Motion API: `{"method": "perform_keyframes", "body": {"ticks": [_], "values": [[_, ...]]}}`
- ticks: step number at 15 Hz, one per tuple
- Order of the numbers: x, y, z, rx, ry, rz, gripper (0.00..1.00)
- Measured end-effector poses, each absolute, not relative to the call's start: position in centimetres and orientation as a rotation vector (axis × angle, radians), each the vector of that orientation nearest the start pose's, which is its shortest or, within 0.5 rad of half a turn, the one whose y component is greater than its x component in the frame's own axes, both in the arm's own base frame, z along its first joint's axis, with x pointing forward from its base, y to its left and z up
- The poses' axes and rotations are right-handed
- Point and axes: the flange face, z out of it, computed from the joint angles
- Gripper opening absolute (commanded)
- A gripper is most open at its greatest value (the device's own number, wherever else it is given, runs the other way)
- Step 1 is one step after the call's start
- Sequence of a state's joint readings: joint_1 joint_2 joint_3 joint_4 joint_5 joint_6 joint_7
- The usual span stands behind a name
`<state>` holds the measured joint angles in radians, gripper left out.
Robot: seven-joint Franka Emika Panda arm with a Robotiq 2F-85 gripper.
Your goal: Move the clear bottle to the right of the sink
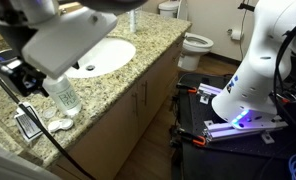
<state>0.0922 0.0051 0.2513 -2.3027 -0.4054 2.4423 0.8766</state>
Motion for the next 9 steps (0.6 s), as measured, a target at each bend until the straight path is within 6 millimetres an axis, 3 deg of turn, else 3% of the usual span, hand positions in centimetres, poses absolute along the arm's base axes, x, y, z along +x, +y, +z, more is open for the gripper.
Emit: {"method": "perform_keyframes", "body": {"ticks": [3,6,9], "values": [[50.0,19.2,33.2,-3.27,0.373,-0.431,1.0],[50.4,19.2,33.0,-3.269,0.378,-0.43,1.0],[50.8,18.0,33.0,-3.285,0.434,-0.481,1.0]]}}
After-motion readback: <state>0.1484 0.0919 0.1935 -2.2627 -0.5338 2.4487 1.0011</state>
